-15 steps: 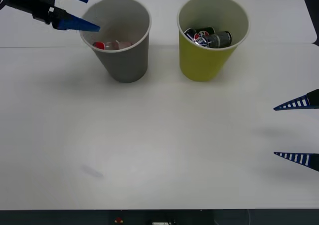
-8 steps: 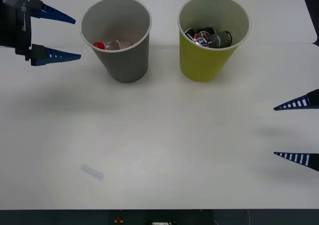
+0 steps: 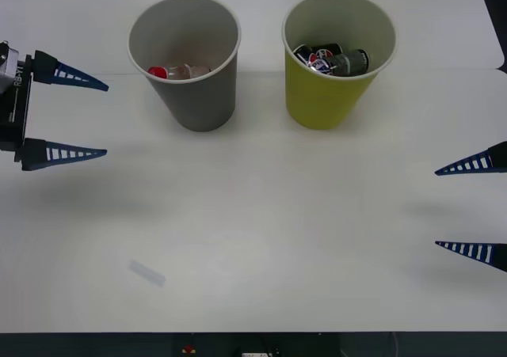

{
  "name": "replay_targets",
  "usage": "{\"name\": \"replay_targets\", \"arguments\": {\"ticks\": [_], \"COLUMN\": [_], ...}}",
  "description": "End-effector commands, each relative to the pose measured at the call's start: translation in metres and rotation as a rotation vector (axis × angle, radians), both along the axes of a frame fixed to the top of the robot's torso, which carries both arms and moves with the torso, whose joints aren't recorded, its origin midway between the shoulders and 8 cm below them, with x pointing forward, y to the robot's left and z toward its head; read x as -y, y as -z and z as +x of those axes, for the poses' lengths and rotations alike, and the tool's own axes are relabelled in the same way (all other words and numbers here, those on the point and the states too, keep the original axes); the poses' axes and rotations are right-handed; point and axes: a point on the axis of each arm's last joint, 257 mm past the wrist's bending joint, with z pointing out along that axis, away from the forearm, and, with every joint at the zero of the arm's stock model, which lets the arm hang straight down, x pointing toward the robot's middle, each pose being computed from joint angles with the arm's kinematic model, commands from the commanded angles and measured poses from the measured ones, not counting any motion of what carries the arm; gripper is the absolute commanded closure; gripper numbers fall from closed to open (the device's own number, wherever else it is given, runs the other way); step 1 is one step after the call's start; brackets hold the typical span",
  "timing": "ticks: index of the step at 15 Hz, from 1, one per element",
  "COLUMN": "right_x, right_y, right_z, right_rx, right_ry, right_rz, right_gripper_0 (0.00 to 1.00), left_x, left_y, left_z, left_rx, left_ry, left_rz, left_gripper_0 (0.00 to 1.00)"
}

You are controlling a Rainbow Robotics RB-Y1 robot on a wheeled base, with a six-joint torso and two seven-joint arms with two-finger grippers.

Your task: Put the can into the green bin and the plastic bottle into the gray bin

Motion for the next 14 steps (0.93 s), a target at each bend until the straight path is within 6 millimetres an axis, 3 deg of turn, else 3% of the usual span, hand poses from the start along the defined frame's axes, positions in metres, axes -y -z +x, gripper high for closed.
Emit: {"name": "replay_targets", "arguments": {"ticks": [1, 8, 14], "right_x": [0.0, 0.0, 0.0], "right_y": [0.0, 0.0, 0.0], "right_z": [0.0, 0.0, 0.0], "right_rx": [0.0, 0.0, 0.0], "right_ry": [0.0, 0.0, 0.0], "right_rz": [0.0, 0.0, 0.0], "right_gripper_0": [0.0, 0.0, 0.0], "left_x": [-0.009, -0.025, -0.034], "left_y": [0.013, 0.037, 0.048], "left_z": [-0.022, -0.069, -0.081], "left_rx": [0.014, -0.012, -0.022], "left_ry": [0.034, 0.065, 0.073], "left_rz": [0.031, 0.1, 0.132], "left_gripper_0": [0.0, 0.0, 0.0]}}
